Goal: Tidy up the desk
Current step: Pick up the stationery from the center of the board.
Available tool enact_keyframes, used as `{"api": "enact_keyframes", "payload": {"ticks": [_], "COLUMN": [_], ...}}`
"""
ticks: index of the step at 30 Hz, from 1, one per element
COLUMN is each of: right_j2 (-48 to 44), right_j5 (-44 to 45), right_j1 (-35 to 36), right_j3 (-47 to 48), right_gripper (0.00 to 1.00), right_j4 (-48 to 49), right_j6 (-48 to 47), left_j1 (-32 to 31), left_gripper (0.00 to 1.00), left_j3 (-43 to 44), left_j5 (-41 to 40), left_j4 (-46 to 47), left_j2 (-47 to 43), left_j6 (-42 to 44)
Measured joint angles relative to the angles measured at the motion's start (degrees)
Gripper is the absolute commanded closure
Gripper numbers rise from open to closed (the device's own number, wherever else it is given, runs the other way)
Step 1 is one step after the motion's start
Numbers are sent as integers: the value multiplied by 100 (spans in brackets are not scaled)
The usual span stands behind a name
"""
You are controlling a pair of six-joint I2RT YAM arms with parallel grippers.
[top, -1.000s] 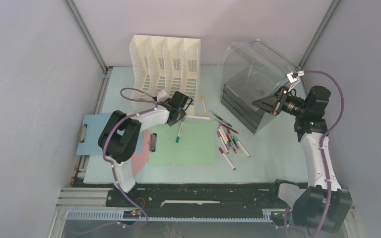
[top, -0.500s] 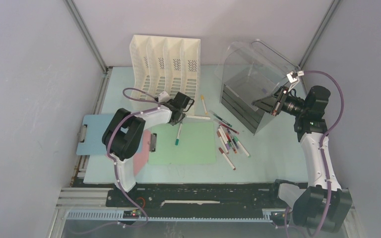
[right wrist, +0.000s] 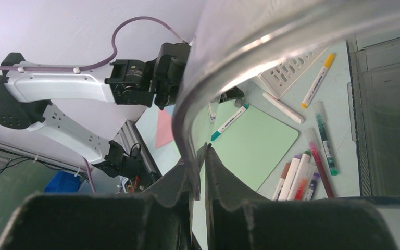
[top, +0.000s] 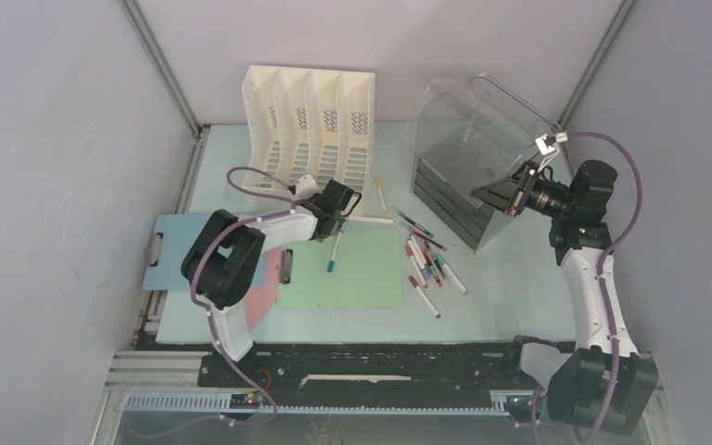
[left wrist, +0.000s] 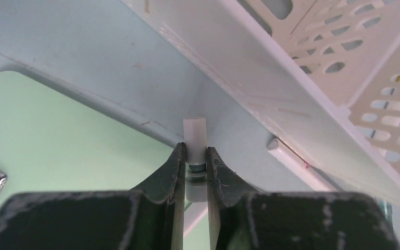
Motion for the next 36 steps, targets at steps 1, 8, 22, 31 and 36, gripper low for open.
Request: {"api": "enact_keyframes", "payload": {"ticks": [1,8,22,31,36], "right_j2": [0,0,0,-2,-2], "right_j5": [-2,0,0,0,0], "right_j1": [0,7,13,13,13], "right_j3": [0,0,0,0,0], "right_gripper": [83,83,83,83,83], "right_j4": [0,-2,-35,-37,-37], "right_j6": [0,-2,-17,-26,-26], "left_j1": [-15,-116,-129,-151,-271], "left_gripper": [87,93,100,99,98], "left_j3": [-92,-763,-3008,-3141,-2778], "left_j5": [-2,2,2645,4568,4964], "left_j4": [39,815,4666,8091,8891], "left_j2": [-105,-975,-2157,-1502,-780], "left_j6": [57,702,2243,1565,986]}}
